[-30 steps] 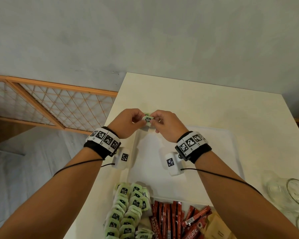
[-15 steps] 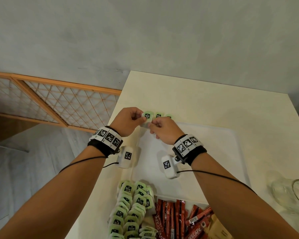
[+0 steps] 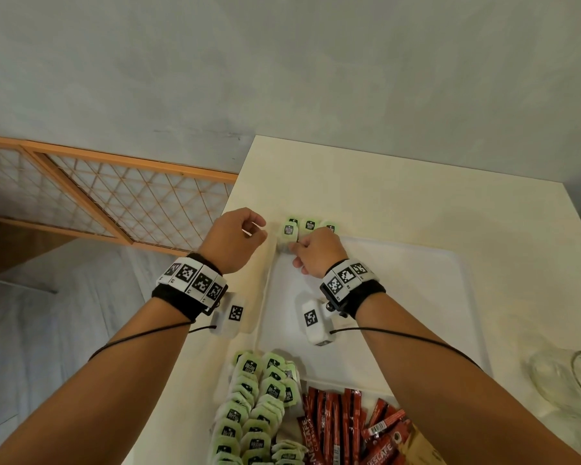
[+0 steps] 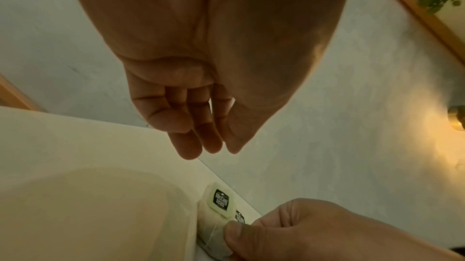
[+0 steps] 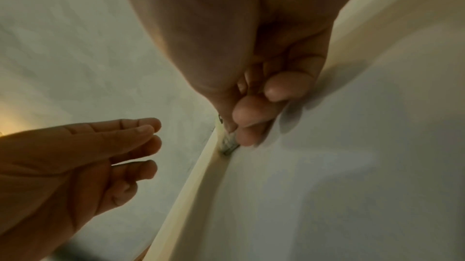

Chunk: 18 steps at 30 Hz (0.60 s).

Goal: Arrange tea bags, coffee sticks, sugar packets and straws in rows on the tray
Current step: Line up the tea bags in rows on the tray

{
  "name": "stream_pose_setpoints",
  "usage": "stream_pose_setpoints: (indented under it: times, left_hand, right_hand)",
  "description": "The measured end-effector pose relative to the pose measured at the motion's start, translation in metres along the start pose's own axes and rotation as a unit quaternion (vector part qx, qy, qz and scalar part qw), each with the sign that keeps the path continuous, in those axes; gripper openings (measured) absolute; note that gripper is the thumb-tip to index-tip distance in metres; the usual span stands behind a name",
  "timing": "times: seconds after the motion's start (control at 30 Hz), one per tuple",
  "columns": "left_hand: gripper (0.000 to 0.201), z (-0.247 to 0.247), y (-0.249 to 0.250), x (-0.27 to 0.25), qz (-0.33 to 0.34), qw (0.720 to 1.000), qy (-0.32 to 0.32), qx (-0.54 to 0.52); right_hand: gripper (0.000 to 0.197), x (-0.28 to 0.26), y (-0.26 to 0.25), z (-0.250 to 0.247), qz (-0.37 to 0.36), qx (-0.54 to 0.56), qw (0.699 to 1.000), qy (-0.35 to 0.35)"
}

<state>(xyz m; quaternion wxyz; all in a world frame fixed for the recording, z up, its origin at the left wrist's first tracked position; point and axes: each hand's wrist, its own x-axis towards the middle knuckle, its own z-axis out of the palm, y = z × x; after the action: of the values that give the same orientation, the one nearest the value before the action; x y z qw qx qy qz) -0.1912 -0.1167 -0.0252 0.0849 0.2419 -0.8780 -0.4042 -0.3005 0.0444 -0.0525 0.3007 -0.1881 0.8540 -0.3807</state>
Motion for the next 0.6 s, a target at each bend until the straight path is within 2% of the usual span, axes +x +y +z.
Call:
stream_pose_setpoints:
  times: [0.13,0.27,0.43,0.6]
  left_hand:
    - [0.007,-0.004,0.006,-0.015,0.000,1.000,-0.019,0.004]
    - [0.007,-0.012,0.016,-0.039,0.015,0.996,-0.077,0.050]
    - [0.011,-0.015,0.021,-0.076,0.047,0.975,-0.197,0.091]
    - [0.020,-0.011,0.023,-0.104,0.063,0.952,-0.264,0.142]
  right_hand:
    - [0.043,-0.004,-0.006,-0.001,0.012,0.003,1.000,0.003]
    - [0.051,-0.021,-0.007,-0.010,-0.016,-0.048,0.999,0.007]
    - [0.041,-0.064,0.008,-0.019,-0.038,-0.074,0.996,-0.036]
    - [0.036,-0.110,0.030,-0.019,-0.041,-0.050,0.995,-0.077]
